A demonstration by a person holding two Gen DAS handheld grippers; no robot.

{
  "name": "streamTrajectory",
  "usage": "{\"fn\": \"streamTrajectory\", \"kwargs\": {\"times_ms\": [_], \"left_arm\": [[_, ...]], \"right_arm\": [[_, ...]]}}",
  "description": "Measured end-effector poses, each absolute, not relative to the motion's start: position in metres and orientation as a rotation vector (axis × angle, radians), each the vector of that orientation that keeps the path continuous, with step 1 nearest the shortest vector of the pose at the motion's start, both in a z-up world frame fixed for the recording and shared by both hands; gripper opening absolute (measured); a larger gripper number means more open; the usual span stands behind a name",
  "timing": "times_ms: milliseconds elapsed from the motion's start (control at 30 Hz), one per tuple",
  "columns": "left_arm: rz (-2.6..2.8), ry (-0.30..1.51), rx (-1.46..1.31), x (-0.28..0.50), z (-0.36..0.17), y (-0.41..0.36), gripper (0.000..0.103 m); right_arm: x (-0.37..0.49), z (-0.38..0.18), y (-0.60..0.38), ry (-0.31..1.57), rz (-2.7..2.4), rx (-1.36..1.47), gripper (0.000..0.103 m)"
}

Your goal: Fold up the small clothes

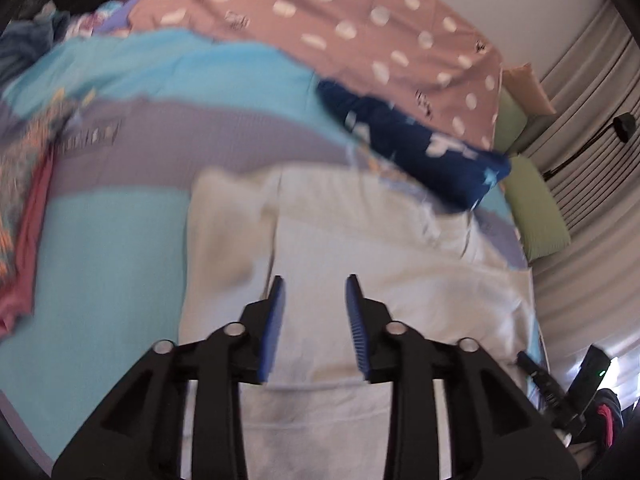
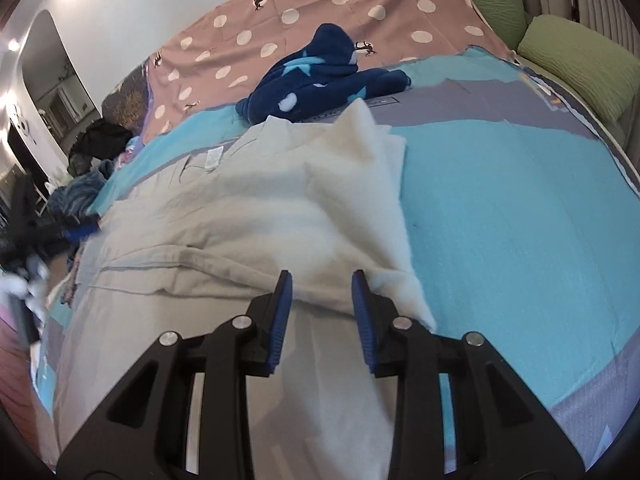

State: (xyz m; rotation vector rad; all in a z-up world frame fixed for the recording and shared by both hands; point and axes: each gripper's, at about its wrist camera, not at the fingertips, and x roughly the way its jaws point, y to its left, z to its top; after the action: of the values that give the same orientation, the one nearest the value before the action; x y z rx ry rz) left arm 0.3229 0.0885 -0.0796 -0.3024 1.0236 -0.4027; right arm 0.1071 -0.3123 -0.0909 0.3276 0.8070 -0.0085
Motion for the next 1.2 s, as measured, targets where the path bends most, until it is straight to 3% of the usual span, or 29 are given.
{"fn": "streamTrajectory", "kwargs": {"times_ms": [233,533,633,667,700,733,767,800,1000,1033,1067,1100,1200], "left_arm": [[-0.379,1.039,-0.231,0.306,-0.094,0.085,0.047],[-0.394,1.024,-0.158,0.282,-0.090,0.081,0.048],[-0.379,1.073,-0.151,0.288,-0.102,0.079,0.048],[-0.381,1.075,-0.163,0.290,-0.105,0.079,0.046],[-0.391,1.065,-0.166,0.292,-0.106,0.078,0.025],[-0.394,1.062,-0.159,0.293,-0.106,0.078,0.009],[-0.412,1.068,-0.187,0.295,-0.105,0.080,0.004],[-0.419,1.059,-0.225,0.294,-0.101,0.085,0.004],[-0.456,0.924,-0.209,0.267,-0.051,0.112,0.005],[-0.437,0.929,-0.173,0.266,-0.051,0.111,0.007],[-0.400,0.948,-0.115,0.265,-0.056,0.109,0.010],[-0.355,0.960,-0.074,0.265,-0.061,0.108,0.014],[-0.299,0.980,-0.067,0.261,-0.073,0.110,0.017]], "right_arm": [[0.100,-0.083,-0.309,0.797,-0.035,0.235,0.034],[0.126,-0.065,-0.254,0.757,0.148,0.072,0.036],[0.142,-0.071,-0.229,0.786,0.206,-0.009,0.046],[0.151,-0.077,-0.218,0.809,0.219,-0.043,0.046],[0.155,-0.081,-0.215,0.820,0.220,-0.060,0.046],[0.159,-0.085,-0.211,0.829,0.216,-0.081,0.030],[0.163,-0.088,-0.208,0.839,0.223,-0.096,0.004],[0.163,-0.087,-0.209,0.847,0.235,-0.075,0.002],[0.137,-0.053,-0.221,0.750,0.366,0.051,0.005],[0.137,-0.059,-0.218,0.791,0.383,0.045,0.013],[0.137,-0.063,-0.218,0.816,0.385,0.044,0.028],[0.135,-0.070,-0.218,0.842,0.375,0.050,0.033],[0.123,-0.070,-0.244,0.817,0.305,0.141,0.030]]}}
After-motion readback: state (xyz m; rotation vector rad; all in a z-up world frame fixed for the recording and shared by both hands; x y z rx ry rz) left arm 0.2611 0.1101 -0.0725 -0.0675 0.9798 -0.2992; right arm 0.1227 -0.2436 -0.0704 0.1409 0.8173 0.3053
